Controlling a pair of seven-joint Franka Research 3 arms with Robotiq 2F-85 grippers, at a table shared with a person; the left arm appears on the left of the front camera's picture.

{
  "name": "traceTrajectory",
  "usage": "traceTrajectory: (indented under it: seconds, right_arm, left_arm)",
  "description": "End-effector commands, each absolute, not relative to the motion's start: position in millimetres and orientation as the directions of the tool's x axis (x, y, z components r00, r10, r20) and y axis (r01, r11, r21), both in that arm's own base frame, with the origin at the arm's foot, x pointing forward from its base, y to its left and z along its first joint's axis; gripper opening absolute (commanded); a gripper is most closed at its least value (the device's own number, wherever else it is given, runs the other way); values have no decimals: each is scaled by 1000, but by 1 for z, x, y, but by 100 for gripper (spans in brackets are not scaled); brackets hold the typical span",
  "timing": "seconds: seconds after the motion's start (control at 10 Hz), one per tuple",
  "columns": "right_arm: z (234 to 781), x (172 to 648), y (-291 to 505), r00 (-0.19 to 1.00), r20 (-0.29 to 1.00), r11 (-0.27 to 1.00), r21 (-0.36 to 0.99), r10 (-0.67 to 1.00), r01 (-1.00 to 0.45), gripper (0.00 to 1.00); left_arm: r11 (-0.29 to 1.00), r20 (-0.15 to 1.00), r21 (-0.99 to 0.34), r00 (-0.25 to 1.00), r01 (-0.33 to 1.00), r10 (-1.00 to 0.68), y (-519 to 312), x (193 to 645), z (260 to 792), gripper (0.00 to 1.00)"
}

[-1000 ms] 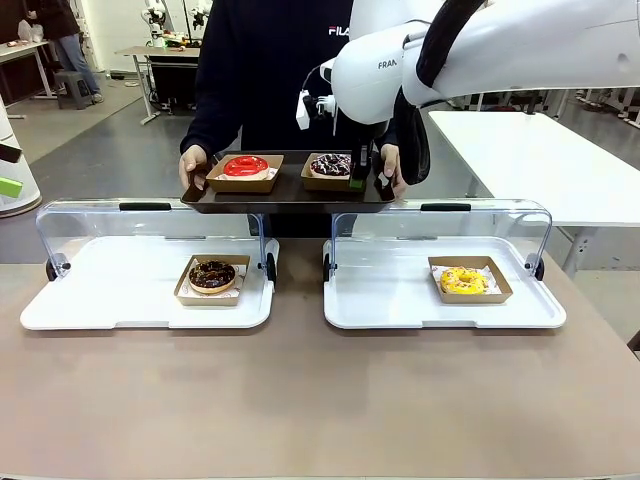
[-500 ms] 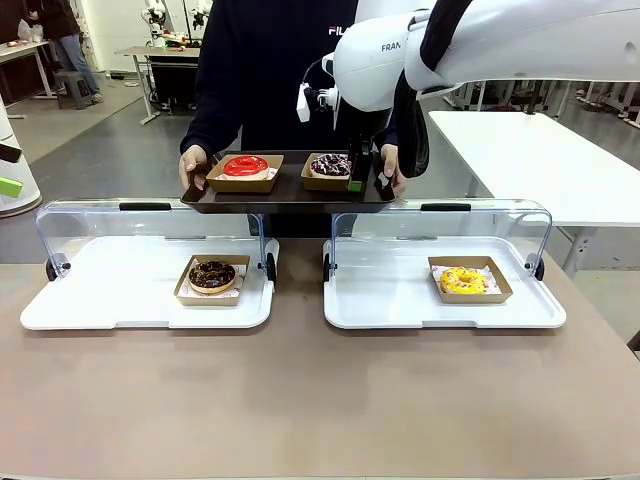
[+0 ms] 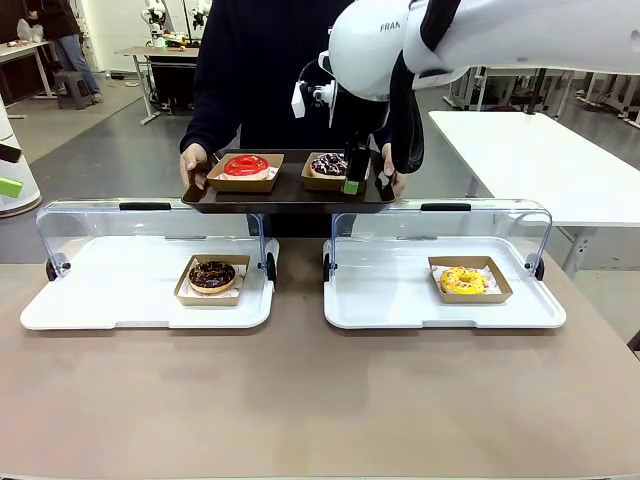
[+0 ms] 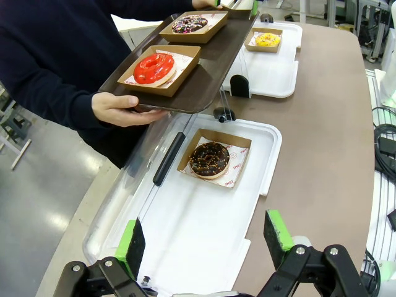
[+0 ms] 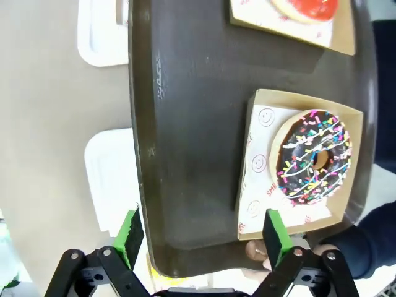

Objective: Provide the desired donut to the person.
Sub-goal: Place the picked Paper togo box onto the Handle tray extended by the person.

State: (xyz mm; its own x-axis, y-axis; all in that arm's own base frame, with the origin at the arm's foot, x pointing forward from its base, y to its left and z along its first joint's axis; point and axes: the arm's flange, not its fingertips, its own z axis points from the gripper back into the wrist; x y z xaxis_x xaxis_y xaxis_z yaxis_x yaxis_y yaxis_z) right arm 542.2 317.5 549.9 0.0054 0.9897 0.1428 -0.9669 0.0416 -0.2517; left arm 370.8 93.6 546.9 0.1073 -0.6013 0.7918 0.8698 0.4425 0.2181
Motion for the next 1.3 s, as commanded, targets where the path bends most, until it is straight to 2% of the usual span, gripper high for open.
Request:
traceTrajectory:
  seconds: [0.0,1.0,1.1,1.2]
  right_arm:
    - [544,551,314,-6,132,34,-295,991,-955,100]
    - [546,549,315,2,140,41,-276,990,-960,100]
    - [570,531,278,39,262,114,-279,964,-954,100]
    - [583,509,242,51,330,145,-267,943,-953,100]
  left_arm:
    - [443,797,218,104,870,-595,94,370,547,100]
    - [443,797,218,104,870,-595,94,370,547,100]
    - [443,797,218,104,870,-595,94,370,547,100]
    - [443,797,218,104,870,-595,94,370,547,100]
